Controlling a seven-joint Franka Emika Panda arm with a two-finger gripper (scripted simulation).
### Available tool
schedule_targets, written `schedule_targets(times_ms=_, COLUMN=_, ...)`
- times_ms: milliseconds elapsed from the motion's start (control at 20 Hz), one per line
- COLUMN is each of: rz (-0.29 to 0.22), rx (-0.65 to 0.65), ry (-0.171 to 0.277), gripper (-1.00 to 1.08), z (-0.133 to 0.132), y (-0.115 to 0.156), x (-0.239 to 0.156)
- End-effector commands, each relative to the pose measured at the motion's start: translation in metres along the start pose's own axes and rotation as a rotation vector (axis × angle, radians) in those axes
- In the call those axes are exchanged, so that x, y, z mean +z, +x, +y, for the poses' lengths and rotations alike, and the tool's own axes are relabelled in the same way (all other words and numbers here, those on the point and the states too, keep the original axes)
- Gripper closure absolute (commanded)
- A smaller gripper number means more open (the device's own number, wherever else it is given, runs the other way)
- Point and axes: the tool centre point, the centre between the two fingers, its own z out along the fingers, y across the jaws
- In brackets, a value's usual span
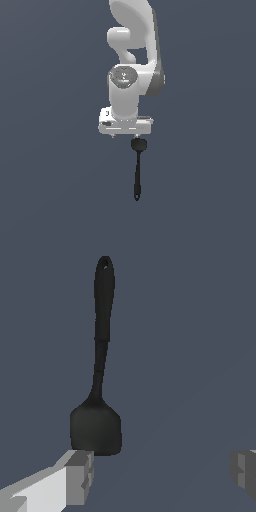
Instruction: Pick up the object and move it to a goal position.
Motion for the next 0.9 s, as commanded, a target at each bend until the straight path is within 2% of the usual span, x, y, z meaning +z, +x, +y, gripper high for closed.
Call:
schedule_targets(times_ms=0, rz=0.0, rx=0.0, ry=0.0, gripper=-0.92, z=0.0, y=0.0, x=0.0)
schedule_targets(times_ms=400, rz=0.001, rx=-0.037, ry=0.011, gripper=-0.92, z=-0.015, y=0.005, x=-0.004)
schedule_targets(times_ms=850, rz=0.005, rx=-0.035, ry=0.01, gripper=-0.92, z=-0.02, y=0.012, x=0.002)
